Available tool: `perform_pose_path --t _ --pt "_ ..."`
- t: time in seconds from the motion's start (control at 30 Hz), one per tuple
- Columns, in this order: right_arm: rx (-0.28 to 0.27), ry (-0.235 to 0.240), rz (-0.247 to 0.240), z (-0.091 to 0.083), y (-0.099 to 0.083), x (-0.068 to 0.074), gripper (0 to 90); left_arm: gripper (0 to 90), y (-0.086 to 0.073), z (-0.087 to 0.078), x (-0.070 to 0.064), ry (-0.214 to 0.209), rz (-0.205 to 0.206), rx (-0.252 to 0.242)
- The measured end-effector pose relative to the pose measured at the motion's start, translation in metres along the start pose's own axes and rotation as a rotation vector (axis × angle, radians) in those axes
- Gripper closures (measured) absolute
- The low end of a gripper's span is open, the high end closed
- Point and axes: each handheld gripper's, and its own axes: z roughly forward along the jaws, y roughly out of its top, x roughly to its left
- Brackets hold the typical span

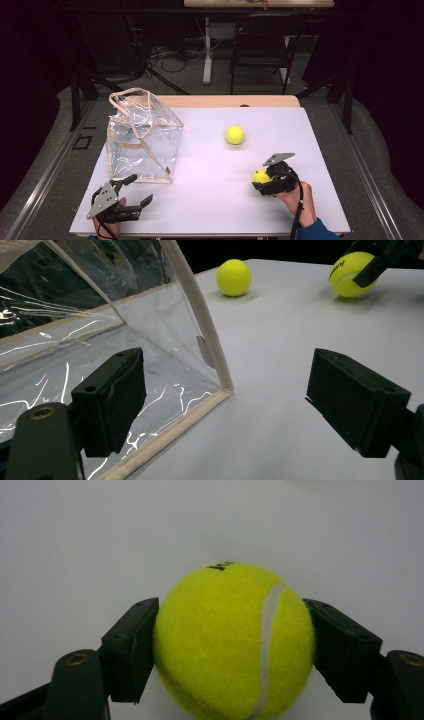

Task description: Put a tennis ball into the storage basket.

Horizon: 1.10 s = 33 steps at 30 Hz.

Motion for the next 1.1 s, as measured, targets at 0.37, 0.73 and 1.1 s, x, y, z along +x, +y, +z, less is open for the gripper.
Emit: perform_pose_path --t 0.37,0.73,1.1 --pt "0.0 -0.003 -0.018 -0.002 0.006 0.004 25.7 15.9 0.0 0.0 0.0 -0.001 -0.001 -0.001" --pt "-0.008 0.002 -0.033 -0.003 0.013 0.009 25.7 15.9 0.0 0.0 0.001 0.001 -0.001 -0.003" --pt "-0.02 0.007 -0.046 -0.004 0.021 0.013 25.8 15.9 0.0 0.0 0.001 0.002 -0.004 -0.007"
